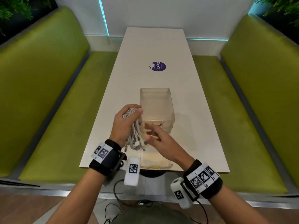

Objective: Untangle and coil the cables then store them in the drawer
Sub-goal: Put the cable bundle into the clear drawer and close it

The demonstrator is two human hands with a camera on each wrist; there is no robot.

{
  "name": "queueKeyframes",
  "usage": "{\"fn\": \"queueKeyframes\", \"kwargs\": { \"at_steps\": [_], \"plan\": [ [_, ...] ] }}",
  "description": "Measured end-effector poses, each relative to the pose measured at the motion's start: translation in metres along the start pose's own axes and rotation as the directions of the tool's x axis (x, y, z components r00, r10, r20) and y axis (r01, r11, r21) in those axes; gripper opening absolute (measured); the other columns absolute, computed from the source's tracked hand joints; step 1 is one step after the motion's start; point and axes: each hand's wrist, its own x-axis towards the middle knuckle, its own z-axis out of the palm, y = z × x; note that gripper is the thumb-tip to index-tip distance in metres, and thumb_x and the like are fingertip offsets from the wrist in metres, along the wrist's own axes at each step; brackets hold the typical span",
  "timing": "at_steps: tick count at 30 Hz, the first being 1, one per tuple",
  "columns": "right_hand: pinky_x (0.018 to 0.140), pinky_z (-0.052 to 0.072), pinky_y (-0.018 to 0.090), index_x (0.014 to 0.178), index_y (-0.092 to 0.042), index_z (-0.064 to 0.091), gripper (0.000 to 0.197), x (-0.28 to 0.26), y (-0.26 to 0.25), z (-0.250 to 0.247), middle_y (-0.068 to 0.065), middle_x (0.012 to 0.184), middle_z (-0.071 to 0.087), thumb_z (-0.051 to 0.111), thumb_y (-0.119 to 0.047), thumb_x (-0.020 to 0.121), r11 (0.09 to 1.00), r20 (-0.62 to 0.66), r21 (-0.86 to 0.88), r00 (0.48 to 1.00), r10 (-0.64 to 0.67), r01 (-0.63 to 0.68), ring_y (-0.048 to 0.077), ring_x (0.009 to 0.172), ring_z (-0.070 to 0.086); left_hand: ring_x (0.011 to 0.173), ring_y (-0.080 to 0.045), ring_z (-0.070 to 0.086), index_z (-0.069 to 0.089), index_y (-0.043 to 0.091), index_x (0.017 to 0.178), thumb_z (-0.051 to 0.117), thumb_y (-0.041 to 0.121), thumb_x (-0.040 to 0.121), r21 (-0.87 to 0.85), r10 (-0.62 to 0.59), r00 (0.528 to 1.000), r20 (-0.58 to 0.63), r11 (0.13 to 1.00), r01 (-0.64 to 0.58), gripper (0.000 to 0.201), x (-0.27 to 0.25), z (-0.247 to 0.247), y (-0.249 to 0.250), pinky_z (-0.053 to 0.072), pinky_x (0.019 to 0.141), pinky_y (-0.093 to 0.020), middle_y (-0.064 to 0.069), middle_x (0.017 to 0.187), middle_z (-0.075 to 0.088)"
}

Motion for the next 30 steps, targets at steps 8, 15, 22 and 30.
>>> {"fn": "queueKeyframes", "kwargs": {
  "at_steps": [8,15,22,30],
  "plan": [
    [0.081,0.055,0.036,0.113,-0.016,0.061,0.03,0.007,-0.025,-0.004,0.007,0.102,0.069,0.069,-0.022,0.085,0.996,0.103,0.091,0.995,0.011,-0.02,0.02,0.093,0.067,0.092,-0.002,0.063,0.054,0.011,0.098,0.055,0.028,0.091,-0.126,0.132,0.991,0.02,0.984,-0.128,0.019,-0.022,0.033,-0.002,0.051,0.082,-0.03,-0.003,0.103,0.067],
    [0.054,0.047,0.02,0.093,-0.006,0.064,0.01,0.003,-0.019,0.001,0.004,0.073,0.064,0.063,-0.008,0.083,0.994,-0.12,0.11,0.992,0.03,-0.016,0.011,0.063,0.058,0.145,0.002,0.003,0.045,0.037,0.126,0.038,0.08,0.076,0.199,0.156,0.981,0.116,0.964,-0.176,0.067,-0.013,0.031,-0.024,0.009,0.119,-0.049,0.032,0.144,0.034],
    [0.056,0.047,0.029,0.082,-0.013,0.063,0.004,0.008,-0.01,-0.009,0.005,0.07,0.063,0.063,-0.01,0.079,0.993,-0.133,-0.003,0.984,0.119,-0.121,0.015,0.061,0.056,0.144,-0.019,0.022,0.028,0.057,0.13,0.045,0.089,0.063,0.23,0.146,0.986,0.075,0.96,-0.16,0.076,-0.003,0.025,-0.023,0.028,0.113,-0.052,0.013,0.151,0.02],
    [0.069,0.043,0.029,0.104,-0.012,0.059,0.024,0.022,0.039,-0.013,0.007,0.105,0.066,0.056,-0.023,0.083,0.391,-0.153,-0.852,0.88,0.45,-0.348,0.027,0.094,0.064,0.147,-0.018,-0.01,0.038,0.042,0.139,0.052,0.052,0.089,0.7,-0.019,0.955,0.296,0.684,-0.204,0.053,0.035,0.007,-0.035,0.012,0.118,-0.05,0.008,0.161,0.0]
  ]
}}
